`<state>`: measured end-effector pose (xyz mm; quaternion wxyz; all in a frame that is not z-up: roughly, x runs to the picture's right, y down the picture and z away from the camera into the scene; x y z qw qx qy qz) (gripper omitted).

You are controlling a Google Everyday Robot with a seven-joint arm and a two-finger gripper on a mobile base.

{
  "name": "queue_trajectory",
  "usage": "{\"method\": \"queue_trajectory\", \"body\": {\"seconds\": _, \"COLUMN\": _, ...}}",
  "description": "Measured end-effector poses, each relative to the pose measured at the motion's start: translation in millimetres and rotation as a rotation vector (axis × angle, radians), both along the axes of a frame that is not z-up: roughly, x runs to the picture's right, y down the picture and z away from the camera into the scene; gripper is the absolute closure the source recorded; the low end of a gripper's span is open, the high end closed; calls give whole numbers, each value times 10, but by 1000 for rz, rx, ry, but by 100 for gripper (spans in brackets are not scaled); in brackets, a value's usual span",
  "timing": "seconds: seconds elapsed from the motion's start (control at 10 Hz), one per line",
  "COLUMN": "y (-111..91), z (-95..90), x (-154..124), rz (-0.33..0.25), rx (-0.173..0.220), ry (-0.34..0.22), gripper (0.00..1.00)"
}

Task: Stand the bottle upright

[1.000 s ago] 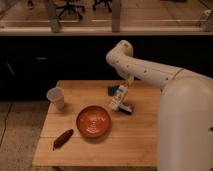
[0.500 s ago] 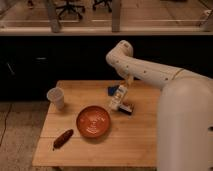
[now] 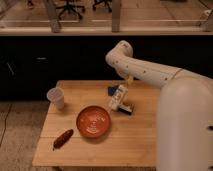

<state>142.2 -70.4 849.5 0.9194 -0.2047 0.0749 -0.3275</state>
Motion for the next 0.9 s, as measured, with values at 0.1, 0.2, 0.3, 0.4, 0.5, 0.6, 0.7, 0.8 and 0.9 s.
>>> {"method": "queue_trajectory", "body": {"seconds": 0.1, "y": -6, "z": -20, "x": 5, "rz": 3, "rx": 0, "ry": 9, "gripper": 97}}
{"method": "queue_trajectory", "body": {"seconds": 0.2, "y": -18, "z": -44, "x": 16, "rz": 5, "rx": 1, "ry": 16, "gripper": 97}}
{"method": "queue_trajectory", "body": {"seconds": 0.3, "y": -39, "z": -87, "x": 56, "rz": 7, "rx": 10, "ry": 34, "gripper": 97}}
{"method": "queue_trajectory", "body": {"seconds": 0.4, "y": -55, "z": -116, "x": 89, "rz": 8, "rx": 18, "ry": 47, "gripper": 97}}
{"method": "queue_trajectory", "body": {"seconds": 0.5, "y": -70, "z": -136, "x": 111, "rz": 7, "rx": 25, "ry": 58, "gripper": 97}}
{"method": "queue_trajectory", "body": {"seconds": 0.6, "y": -91, "z": -162, "x": 142, "rz": 5, "rx": 35, "ry": 73, "gripper": 97}}
{"method": "queue_trajectory", "body": {"seconds": 0.7, "y": -119, "z": -186, "x": 197, "rz": 2, "rx": 51, "ry": 96, "gripper": 97}}
{"method": "queue_trajectory", "body": {"seconds": 0.8, "y": -143, "z": -196, "x": 244, "rz": 0, "rx": 63, "ry": 116, "gripper": 97}}
{"method": "queue_trajectory", "body": {"seconds": 0.9, "y": -178, "z": -197, "x": 309, "rz": -4, "rx": 78, "ry": 141, "gripper": 97}}
